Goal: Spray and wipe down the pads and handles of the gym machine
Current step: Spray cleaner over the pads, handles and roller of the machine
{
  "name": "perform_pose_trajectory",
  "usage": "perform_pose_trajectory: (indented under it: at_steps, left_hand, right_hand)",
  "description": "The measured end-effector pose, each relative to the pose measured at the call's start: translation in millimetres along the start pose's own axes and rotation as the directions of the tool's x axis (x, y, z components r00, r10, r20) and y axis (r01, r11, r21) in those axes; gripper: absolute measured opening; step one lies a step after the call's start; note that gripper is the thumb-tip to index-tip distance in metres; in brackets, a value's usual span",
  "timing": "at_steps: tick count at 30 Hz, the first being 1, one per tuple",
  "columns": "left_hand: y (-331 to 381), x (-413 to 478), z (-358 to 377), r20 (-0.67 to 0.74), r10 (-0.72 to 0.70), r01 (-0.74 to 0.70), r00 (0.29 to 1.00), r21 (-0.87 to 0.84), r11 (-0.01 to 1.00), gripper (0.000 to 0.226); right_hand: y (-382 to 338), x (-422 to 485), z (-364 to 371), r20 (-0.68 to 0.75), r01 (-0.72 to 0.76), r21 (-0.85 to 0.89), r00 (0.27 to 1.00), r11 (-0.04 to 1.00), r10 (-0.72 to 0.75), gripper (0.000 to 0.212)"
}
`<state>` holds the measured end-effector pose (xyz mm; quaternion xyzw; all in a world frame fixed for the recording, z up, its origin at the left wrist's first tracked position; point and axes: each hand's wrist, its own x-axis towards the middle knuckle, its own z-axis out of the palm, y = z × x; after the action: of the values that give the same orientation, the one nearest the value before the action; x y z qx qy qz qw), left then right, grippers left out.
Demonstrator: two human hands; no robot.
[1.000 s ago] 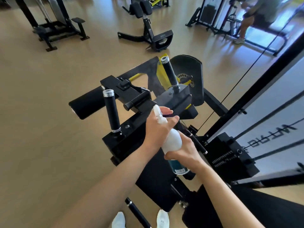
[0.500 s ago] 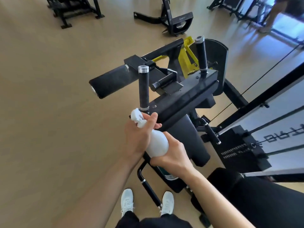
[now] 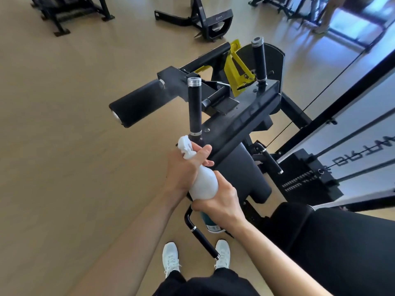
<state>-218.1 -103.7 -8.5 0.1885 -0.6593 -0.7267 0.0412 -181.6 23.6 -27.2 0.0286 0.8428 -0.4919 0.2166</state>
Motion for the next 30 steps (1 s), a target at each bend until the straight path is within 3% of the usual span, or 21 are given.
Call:
perform_pose_trajectory:
  at_steps: [7, 10, 12, 17, 20, 22, 25, 28, 30]
  left_hand:
    - [-1.3, 9.1, -42.4, 0.309, 0.069, -0.097, 0.948, 0.076, 0.992, 0.022]
    - [-0.5, 14.7, -59.7, 0.351, 0.058, -0.103, 0.934, 0.108, 0.989, 0.011]
    - [-1.6, 18.2, -71.0, 0.357, 0.038, -0.074, 0.933, 0.087, 0.993, 0.018]
    - [-12.4, 23.6, -109.7, 0.321, 0.02, -0.047, 0.947, 0.077, 0.996, 0.015]
    - [-28.3, 27.3, -145.6, 0.298, 0.012, -0.029, 0.954, 0.053, 0.998, 0.058]
    - [-45.8, 27.8, -172.6, 0.251, -0.093, 0.109, 0.963, -0.053, 0.993, 0.073]
    - [-71.6, 21.6, -213.0, 0.223, -0.206, 0.229, 0.953, -0.079, 0.97, 0.073]
    - [-85.3, 19.8, -244.8, 0.267, -0.289, 0.306, 0.919, -0.024, 0.952, 0.07]
    - [-87.7, 28.1, -260.6, 0.314, -0.318, 0.335, 0.894, 0.001, 0.942, 0.064]
  right_hand:
    - [-7.9, -16.6, 55.6, -0.147, -0.04, 0.175, 0.987, 0.984, 0.066, 0.057]
    - [-11.6, -20.5, 83.2, -0.194, -0.028, 0.261, 0.978, 0.965, 0.081, 0.059]
    - [-14.7, -19.6, 97.8, -0.189, -0.03, 0.3, 0.978, 0.953, 0.09, 0.054]
    - [-20.2, -7.4, 129.0, -0.085, -0.064, 0.315, 0.992, 0.947, 0.096, 0.054]
    - [-23.2, 6.1, 147.2, 0.047, -0.123, 0.331, 0.992, 0.936, 0.114, 0.056]
    - [-29.4, 17.0, 158.2, 0.127, -0.163, 0.371, 0.984, 0.914, 0.124, 0.057]
    - [-39.2, 39.3, 177.1, 0.228, -0.224, 0.491, 0.966, 0.842, 0.124, 0.052]
    - [-50.5, 67.6, 199.1, 0.305, -0.266, 0.585, 0.947, 0.766, 0.096, 0.036]
    - [-58.4, 88.6, 214.1, 0.34, -0.295, 0.619, 0.936, 0.728, 0.09, 0.039]
